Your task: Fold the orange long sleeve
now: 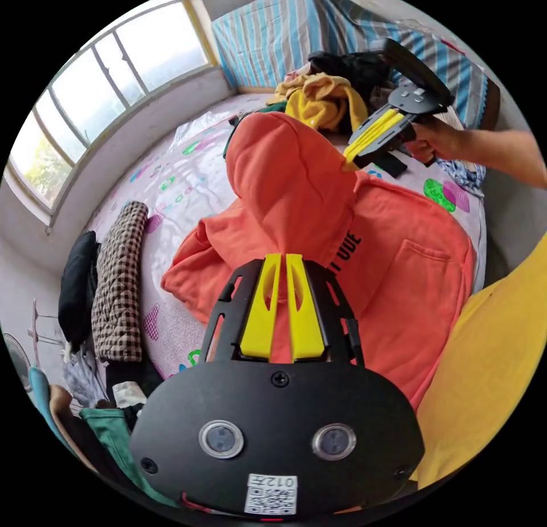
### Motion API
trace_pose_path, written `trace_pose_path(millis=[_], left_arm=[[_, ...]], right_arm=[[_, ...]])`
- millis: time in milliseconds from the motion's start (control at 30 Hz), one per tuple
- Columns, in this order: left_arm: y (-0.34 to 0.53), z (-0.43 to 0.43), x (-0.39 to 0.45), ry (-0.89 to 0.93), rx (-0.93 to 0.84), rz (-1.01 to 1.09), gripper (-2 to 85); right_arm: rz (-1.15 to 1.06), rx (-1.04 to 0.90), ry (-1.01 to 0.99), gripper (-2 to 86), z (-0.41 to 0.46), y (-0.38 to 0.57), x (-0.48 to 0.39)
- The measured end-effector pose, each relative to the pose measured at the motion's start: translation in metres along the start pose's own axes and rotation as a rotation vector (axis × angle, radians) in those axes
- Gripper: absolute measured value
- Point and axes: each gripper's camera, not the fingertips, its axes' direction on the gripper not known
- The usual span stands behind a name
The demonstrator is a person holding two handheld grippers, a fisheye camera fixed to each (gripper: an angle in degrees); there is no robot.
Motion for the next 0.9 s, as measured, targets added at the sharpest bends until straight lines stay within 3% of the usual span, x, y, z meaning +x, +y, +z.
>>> trace_pose_path(millis=[167,300,600,767,900], left_arm=[[0.014,0.033,0.048,-0.092,-0.105,0.125,0.2],[0.014,0.033,0.044,-0.115,-0.132,0.076,0.2],[0.035,-0.015,-0.040,-0.053,-0.031,-0.175,0.0],[-0.009,0.000,-0.057,0.131,0.082,-0.150,0.2],[-0.044,0.049,-0.045,0.170,0.002,-0.080,0.3]], right_arm=[[0.001,-0.134,-0.004,1.9,0.046,0.027,0.003],[0.030,-0.194,0.061,2.1,0.067,0.030,0.002],[0.141,-0.023,-0.029,1.6,-0.015,0.035,0.040],[0.265,0.245,-0.162,1.0,-0.054,0.016,0.073],[0.324,0.214,-0.210,0.9,-0.031,-0.004,0.088]])
